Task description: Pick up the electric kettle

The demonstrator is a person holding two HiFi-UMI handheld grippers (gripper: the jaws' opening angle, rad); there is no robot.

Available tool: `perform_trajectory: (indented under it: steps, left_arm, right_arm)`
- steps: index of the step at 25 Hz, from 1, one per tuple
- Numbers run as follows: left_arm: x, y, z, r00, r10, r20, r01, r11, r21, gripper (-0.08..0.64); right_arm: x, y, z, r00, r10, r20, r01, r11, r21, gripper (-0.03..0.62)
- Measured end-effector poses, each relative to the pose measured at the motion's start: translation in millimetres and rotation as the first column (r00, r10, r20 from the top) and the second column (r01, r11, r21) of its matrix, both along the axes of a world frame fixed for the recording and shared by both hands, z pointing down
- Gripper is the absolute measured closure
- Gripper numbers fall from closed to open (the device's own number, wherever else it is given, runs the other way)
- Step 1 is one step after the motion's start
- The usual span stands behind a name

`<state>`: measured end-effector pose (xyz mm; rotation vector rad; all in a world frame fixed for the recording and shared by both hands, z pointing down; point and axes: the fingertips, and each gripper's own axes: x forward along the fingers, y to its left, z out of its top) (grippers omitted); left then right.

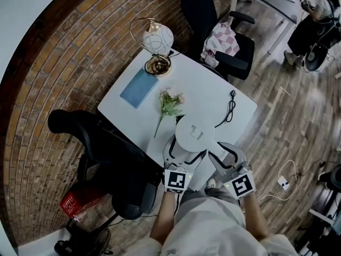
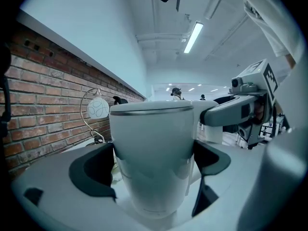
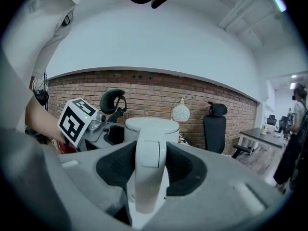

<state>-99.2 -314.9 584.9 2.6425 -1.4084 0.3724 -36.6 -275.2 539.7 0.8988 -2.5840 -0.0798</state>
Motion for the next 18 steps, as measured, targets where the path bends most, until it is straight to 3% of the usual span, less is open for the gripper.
perform_trajectory:
  steps: [4,8,18]
  left_arm:
    - [6,1,-10,0.999,0.023,0.023,-0.024,0.999,0.042,0.028]
    - [13,4,-15,1.0,0.02,0.018,-0.021,0.999,0.025,0.028]
    - [53,11,-35,0.997,0.073,0.04,-0.076,0.994,0.077,0.029]
  right_arm:
    - [5,3,-6,1.0,0.006,0.007,-0.007,1.0,0.01,0.426]
    - [13,6,-12,1.0,0.013,0.007,-0.013,1.0,0.016,0.426]
    - [50,18,-26,0.998,0.052,0.022,-0.052,0.998,0.037,0.426]
